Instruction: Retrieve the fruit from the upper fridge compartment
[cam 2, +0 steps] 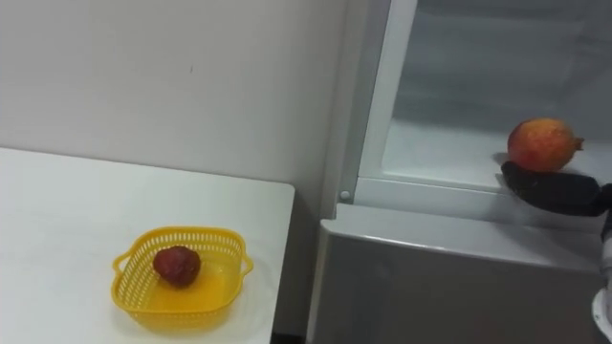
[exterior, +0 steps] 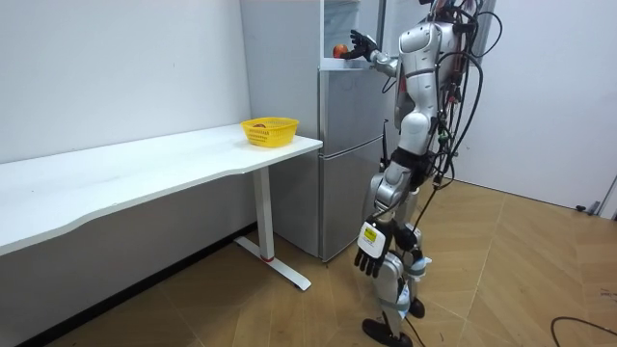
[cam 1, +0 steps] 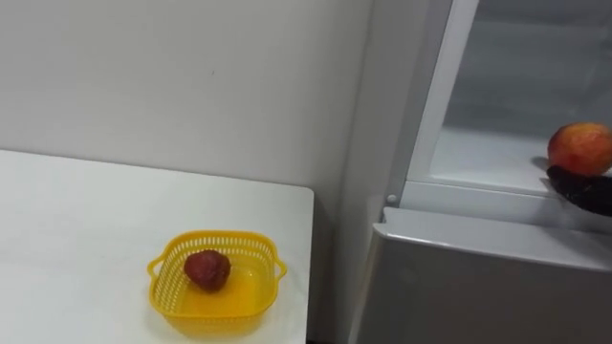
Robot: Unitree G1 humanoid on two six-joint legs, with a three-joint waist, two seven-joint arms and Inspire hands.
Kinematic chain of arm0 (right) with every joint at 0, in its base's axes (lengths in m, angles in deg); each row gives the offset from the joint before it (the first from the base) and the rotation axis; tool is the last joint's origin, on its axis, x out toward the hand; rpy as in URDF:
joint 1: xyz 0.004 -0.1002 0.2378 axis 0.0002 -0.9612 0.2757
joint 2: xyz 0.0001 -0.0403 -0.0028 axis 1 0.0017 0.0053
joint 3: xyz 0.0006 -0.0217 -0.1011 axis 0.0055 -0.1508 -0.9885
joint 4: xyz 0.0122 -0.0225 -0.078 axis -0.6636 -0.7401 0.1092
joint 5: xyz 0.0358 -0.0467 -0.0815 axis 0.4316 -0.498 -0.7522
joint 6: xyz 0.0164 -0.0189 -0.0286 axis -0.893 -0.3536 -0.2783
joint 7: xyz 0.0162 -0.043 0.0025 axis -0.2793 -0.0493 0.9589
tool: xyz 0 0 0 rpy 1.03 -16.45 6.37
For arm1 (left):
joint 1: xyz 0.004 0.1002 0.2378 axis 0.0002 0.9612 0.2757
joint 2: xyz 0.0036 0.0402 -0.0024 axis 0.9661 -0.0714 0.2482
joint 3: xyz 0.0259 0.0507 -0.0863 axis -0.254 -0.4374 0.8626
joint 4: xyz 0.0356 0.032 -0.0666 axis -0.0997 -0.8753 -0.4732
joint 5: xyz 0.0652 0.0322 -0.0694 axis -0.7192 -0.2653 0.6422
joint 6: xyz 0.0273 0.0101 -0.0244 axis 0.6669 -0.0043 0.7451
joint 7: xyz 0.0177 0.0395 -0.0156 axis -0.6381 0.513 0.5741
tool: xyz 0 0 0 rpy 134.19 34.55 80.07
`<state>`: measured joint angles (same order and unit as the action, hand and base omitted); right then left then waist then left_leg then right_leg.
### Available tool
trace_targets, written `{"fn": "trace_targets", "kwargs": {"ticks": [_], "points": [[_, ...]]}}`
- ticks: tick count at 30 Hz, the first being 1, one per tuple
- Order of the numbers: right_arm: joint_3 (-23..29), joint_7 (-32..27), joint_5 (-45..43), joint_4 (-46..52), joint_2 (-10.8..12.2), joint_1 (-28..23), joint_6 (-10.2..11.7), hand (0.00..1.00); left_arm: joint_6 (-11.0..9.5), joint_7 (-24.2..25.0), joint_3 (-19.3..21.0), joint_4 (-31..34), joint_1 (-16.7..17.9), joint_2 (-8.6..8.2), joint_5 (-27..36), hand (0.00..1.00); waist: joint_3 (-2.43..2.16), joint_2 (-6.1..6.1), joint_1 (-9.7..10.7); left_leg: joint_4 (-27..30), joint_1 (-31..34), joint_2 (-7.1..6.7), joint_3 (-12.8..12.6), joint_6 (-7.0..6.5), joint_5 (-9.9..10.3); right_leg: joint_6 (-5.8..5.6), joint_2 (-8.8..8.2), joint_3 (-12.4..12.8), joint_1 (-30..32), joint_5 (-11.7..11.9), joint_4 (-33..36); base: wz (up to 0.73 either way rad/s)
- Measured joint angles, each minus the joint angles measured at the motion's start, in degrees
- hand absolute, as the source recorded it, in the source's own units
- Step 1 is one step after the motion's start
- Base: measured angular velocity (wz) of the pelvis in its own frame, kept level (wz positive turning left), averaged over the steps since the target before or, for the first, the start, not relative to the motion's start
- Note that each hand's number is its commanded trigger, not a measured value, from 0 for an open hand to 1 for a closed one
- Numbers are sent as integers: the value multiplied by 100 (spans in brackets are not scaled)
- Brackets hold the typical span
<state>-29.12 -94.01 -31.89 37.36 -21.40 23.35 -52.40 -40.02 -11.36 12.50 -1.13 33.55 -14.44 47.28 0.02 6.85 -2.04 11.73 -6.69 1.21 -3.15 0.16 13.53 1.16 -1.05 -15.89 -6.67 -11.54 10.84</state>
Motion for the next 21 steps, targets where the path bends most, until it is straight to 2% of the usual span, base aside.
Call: {"fn": "trace_targets", "kwargs": {"ticks": [7, 9, 14, 21], "points": [[0, -3, 9, -49, -10, 16, 11, 0, 0, -4, 63, 1, -14, 9, -3, 0, 8, 31, -22, 0, 17, -3, 5, 1, -1, 1, 4, 14, 13, -1, -8, 0], [-2, -16, 25, -341, -18, 151, 59, 0, 0, -5, 61, 5, -16, 19, -2, 0, 14, 65, -13, -1, 22, -4, 9, 1, -1, 0, 4, 16, 20, -2, -11, 0], [-9, -84, 296, -471, -95, 229, 57, 0, 3, -4, 52, 10, -11, 45, 8, 0, -8, 140, -22, -1, 41, -3, 17, 1, -1, 0, 9, 15, -4, -1, -18, 0], [-9, -123, 754, -699, -106, 305, 56, 0, 7, -5, 56, -3, -5, 58, 6, 0, 0, 135, -67, 2, 32, 5, 34, 1, -1, 2, 13, 6, -19, 1, -12, 0]]}}
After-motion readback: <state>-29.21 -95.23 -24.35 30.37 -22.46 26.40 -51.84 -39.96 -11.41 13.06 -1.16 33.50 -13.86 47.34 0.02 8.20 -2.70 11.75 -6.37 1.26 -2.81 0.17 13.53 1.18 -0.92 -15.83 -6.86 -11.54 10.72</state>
